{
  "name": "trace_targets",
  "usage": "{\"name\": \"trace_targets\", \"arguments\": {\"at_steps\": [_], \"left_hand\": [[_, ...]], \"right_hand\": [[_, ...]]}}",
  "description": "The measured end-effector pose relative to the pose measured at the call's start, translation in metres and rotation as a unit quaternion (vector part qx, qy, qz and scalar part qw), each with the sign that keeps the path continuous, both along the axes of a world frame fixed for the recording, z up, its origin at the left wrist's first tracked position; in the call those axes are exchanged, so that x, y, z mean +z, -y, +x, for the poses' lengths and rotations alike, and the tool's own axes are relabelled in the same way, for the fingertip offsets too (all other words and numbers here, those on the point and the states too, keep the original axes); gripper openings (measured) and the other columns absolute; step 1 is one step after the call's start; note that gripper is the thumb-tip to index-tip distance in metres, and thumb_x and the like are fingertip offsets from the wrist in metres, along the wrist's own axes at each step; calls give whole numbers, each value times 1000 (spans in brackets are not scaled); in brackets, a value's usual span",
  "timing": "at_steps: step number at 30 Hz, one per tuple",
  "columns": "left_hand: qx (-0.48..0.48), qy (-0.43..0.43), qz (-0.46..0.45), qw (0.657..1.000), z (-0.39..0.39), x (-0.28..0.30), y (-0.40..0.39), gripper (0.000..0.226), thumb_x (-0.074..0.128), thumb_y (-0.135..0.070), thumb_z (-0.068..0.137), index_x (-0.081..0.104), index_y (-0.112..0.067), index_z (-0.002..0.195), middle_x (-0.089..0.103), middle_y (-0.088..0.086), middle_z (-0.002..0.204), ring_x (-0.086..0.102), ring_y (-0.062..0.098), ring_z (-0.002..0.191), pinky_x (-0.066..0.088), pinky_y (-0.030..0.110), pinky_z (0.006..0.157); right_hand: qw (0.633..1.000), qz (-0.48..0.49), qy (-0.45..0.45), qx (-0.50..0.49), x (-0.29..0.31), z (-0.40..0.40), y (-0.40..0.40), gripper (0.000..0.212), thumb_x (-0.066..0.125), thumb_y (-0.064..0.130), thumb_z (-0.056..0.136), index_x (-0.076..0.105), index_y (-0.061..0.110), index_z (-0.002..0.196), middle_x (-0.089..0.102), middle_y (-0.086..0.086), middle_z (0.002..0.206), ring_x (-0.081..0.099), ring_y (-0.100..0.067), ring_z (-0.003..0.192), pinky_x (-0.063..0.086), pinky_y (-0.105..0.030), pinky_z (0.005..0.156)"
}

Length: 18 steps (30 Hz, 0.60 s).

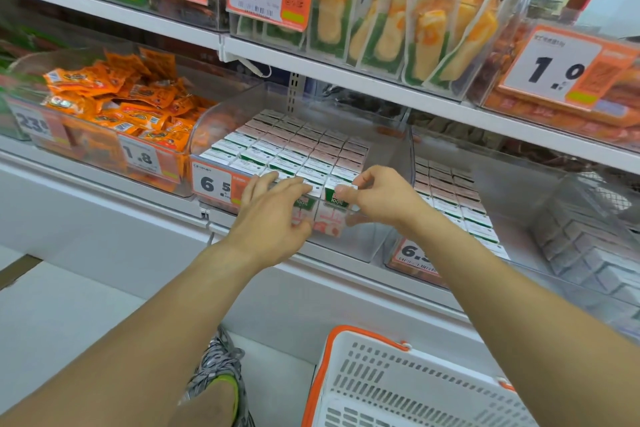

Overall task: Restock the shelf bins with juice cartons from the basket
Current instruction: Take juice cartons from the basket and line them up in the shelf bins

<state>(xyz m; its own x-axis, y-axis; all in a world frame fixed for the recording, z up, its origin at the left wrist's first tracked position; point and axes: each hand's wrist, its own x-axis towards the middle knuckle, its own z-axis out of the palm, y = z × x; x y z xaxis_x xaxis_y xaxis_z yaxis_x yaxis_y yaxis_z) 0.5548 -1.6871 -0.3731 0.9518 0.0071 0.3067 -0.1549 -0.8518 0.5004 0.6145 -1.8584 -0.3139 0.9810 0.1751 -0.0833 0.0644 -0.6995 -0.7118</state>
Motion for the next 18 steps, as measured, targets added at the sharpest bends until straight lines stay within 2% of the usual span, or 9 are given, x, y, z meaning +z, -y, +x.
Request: {"name": "trace_targets", "arguments": {"at_steps": [2, 4, 7, 9, 12, 13, 14, 16, 18], "left_hand": [[1, 1, -1, 1000, 0, 0, 1, 58, 60, -31, 91, 42, -28, 146, 34, -10, 156, 12, 22, 147, 2, 40, 122], [4, 2, 2, 1000, 1, 1, 3, 58, 60, -31, 90, 42, -27, 145, 35, -10, 155, 13, 22, 146, 1, 41, 121], [10, 2, 7, 1000, 0, 1, 5, 57, 60, -31, 90, 43, -26, 145, 36, -10, 155, 12, 23, 146, 1, 40, 121], [11, 2, 9, 1000, -1, 2, 5, 57, 60, -31, 90, 43, -26, 145, 36, -9, 155, 12, 22, 146, 2, 41, 122], [8, 2, 2, 1000, -1, 2, 4, 57, 61, -30, 91, 43, -26, 144, 35, -9, 155, 11, 23, 147, 2, 41, 122], [7, 4, 1, 1000, -1, 1, 4, 57, 61, -30, 90, 43, -26, 145, 35, -9, 155, 11, 22, 147, 2, 40, 122], [7, 8, 5, 1000, 0, 1, 4, 58, 61, -31, 90, 43, -26, 145, 35, -8, 155, 10, 22, 147, 2, 40, 121], [12, 21, 15, 1000, 1, -1, 3, 58, 62, -32, 89, 44, -26, 144, 34, -6, 155, 9, 23, 147, 2, 39, 119], [30, 37, 28, 998, 4, -1, 0, 58, 62, -33, 88, 45, -27, 143, 33, -2, 156, 7, 25, 148, 2, 42, 119]], "right_hand": [[1000, -8, -4, 4, -2, 0, 0, 33, 64, 36, 93, 55, 5, 85, 71, -11, 88, 75, -22, 71, 56, -48, 88], [998, -69, 8, 12, -2, -1, -1, 29, 57, 29, 97, 57, 9, 76, 73, -12, 88, 75, -24, 81, 56, -43, 87], [992, -127, 8, 16, -2, 6, -7, 23, 63, 28, 93, 65, 5, 88, 73, -10, 95, 72, -30, 91, 58, -43, 86], [988, -154, 0, 0, 1, 12, -11, 34, 69, 34, 88, 66, 1, 97, 72, -11, 99, 72, -30, 88, 59, -43, 82], [977, -212, 35, -5, 8, 16, -11, 32, 74, 35, 84, 62, 5, 84, 68, -7, 84, 69, -27, 79, 55, -30, 62], [973, -224, 49, -3, 10, 16, -12, 31, 74, 34, 85, 60, 7, 91, 65, -8, 90, 64, -28, 83, 50, -27, 62], [973, -226, 53, 3, 11, 16, -14, 39, 72, 36, 87, 57, 8, 110, 60, -12, 108, 62, -30, 94, 48, -28, 70], [977, -206, 41, 22, 9, 21, -21, 65, 62, 44, 93, 36, 14, 144, 33, -17, 148, 51, -36, 123, 44, -37, 95], [981, -192, 29, 27, 3, 29, -34, 72, 49, 53, 97, 19, 19, 154, 12, -18, 159, 29, -43, 141, 34, -48, 111]]}}
